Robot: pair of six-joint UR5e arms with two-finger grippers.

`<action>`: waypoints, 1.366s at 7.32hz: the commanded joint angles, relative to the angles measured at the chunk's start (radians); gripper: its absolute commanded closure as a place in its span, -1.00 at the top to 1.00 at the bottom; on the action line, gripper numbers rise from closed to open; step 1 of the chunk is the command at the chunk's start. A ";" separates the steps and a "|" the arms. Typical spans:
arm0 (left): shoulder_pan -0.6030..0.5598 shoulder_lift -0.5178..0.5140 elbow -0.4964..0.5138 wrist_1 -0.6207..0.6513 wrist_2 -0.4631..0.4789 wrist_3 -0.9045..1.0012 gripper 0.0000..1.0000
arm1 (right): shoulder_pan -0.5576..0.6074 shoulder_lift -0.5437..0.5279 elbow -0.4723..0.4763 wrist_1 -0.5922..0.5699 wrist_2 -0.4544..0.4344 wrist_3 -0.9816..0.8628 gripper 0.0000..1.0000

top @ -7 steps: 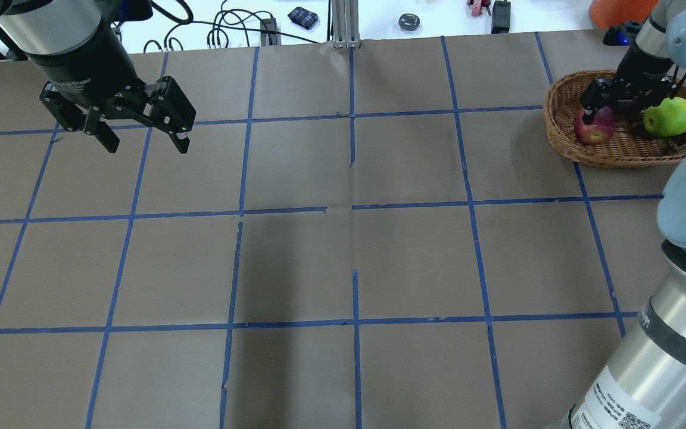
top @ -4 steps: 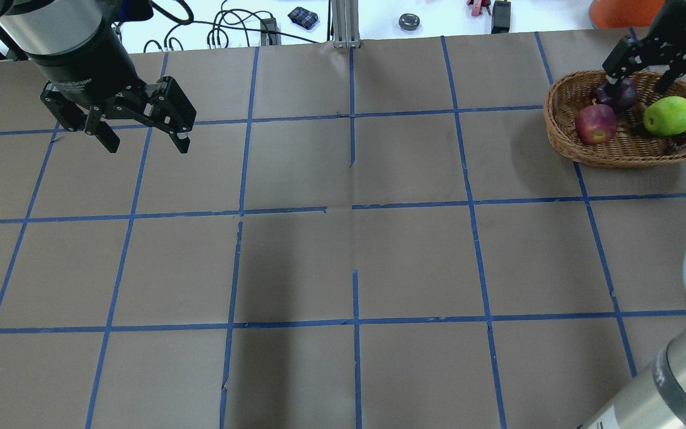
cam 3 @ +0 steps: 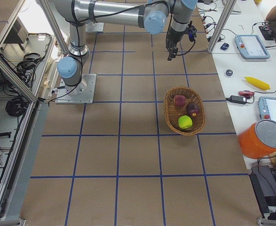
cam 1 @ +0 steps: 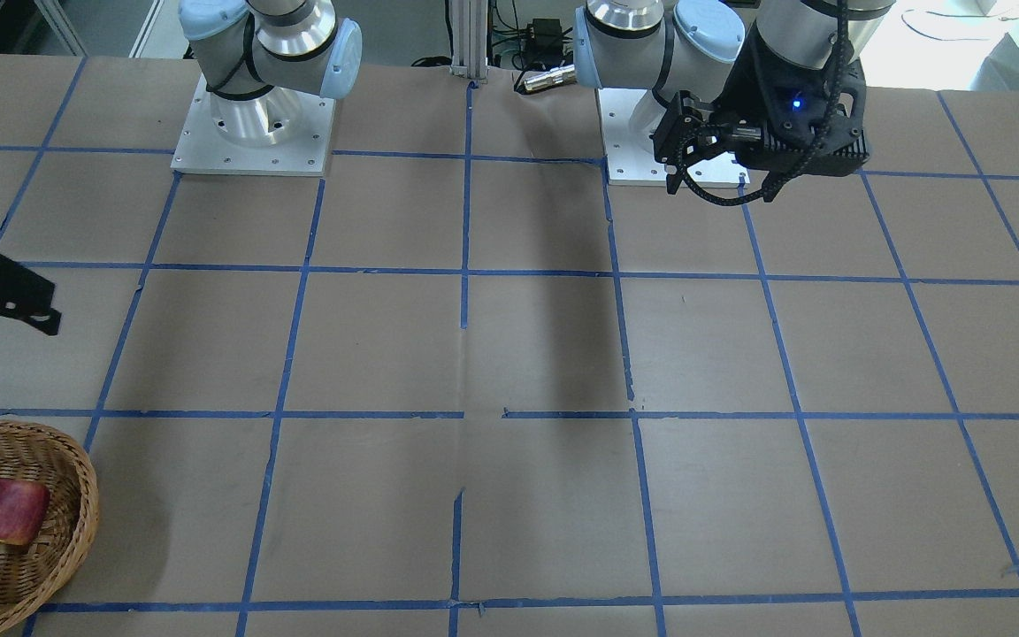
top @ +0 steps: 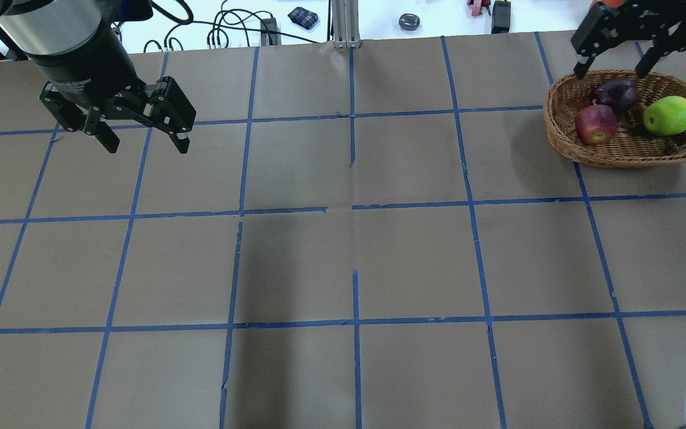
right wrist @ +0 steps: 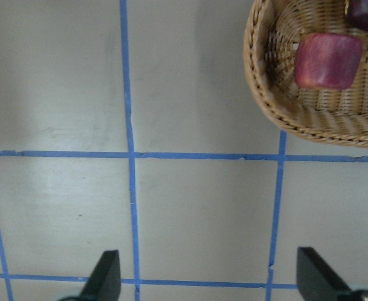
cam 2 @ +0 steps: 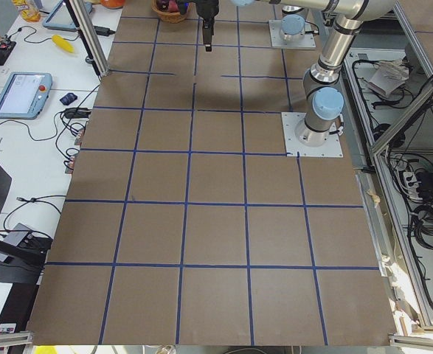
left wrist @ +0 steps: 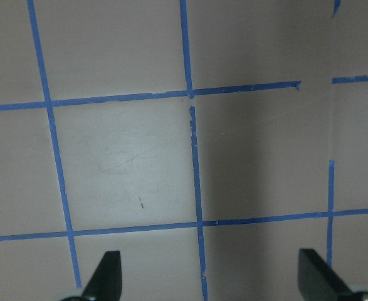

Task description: Put all apples into basket

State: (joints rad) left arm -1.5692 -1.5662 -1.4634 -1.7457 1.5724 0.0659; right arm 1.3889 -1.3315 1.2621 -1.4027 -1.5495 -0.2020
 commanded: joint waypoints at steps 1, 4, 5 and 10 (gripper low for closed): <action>0.000 0.002 0.000 0.000 0.000 -0.001 1.00 | 0.154 -0.133 0.097 0.002 -0.006 0.163 1.00; 0.000 0.002 0.000 0.000 0.000 -0.002 1.00 | 0.206 -0.216 0.169 0.011 -0.009 0.214 1.00; 0.000 0.002 0.000 0.000 0.000 -0.002 1.00 | 0.206 -0.221 0.171 -0.001 -0.008 0.219 1.00; 0.000 0.002 0.000 0.000 0.000 -0.002 1.00 | 0.205 -0.270 0.221 0.014 -0.006 0.256 1.00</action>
State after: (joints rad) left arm -1.5693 -1.5647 -1.4629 -1.7457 1.5723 0.0644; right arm 1.5941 -1.5955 1.4775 -1.3919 -1.5544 0.0528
